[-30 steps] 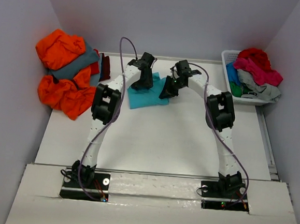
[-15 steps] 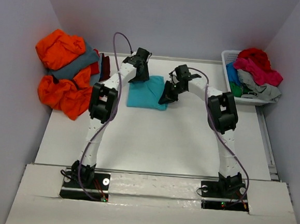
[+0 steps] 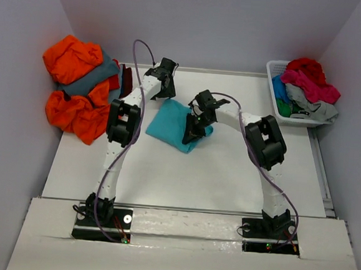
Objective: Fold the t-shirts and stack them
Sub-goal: Fold the two-thirds-rectangle-folded T-shirt at the center of the board.
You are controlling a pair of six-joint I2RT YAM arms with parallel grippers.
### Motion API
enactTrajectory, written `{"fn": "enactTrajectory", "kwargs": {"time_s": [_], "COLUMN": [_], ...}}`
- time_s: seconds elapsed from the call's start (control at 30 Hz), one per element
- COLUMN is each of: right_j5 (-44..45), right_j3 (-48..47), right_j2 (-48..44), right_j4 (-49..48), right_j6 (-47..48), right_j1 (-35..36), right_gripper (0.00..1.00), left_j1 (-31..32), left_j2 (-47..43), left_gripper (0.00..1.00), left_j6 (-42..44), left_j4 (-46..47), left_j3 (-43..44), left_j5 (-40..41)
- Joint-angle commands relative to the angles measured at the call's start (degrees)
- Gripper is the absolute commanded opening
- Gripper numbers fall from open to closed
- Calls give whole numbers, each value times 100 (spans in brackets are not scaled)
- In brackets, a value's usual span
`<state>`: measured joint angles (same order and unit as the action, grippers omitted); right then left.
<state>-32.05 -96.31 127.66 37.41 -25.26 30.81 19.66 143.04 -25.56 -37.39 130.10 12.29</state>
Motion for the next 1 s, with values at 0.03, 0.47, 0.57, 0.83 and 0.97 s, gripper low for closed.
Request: {"fn": "enactTrajectory", "kwargs": {"time_s": [0.03, 0.47, 0.57, 0.83, 0.97], "right_j5": [735, 2046, 2010, 1958, 1641], "right_j3": [-230, -2971, -3078, -2885, -2744], "right_j2": [-399, 74, 225, 295, 383], "right_j4": [257, 1663, 1700, 1708, 1603], "right_j6": [100, -251, -383, -691, -832], "right_j1": [22, -110, -268, -602, -752], "right_gripper": [19, 34, 35, 44, 44], "left_j1": [-15, -15, -15, -15, -15], "left_j2": [-681, -1692, -1745, -1938, -2008], "left_gripper": [75, 75, 75, 75, 75], "left_j6": [42, 130, 174, 245, 253], "left_j4": [30, -146, -295, -445, -454], "left_j3": [-494, -1049, -969, -1048, -1110], "left_j5": [98, 10, -8, -69, -113]}}
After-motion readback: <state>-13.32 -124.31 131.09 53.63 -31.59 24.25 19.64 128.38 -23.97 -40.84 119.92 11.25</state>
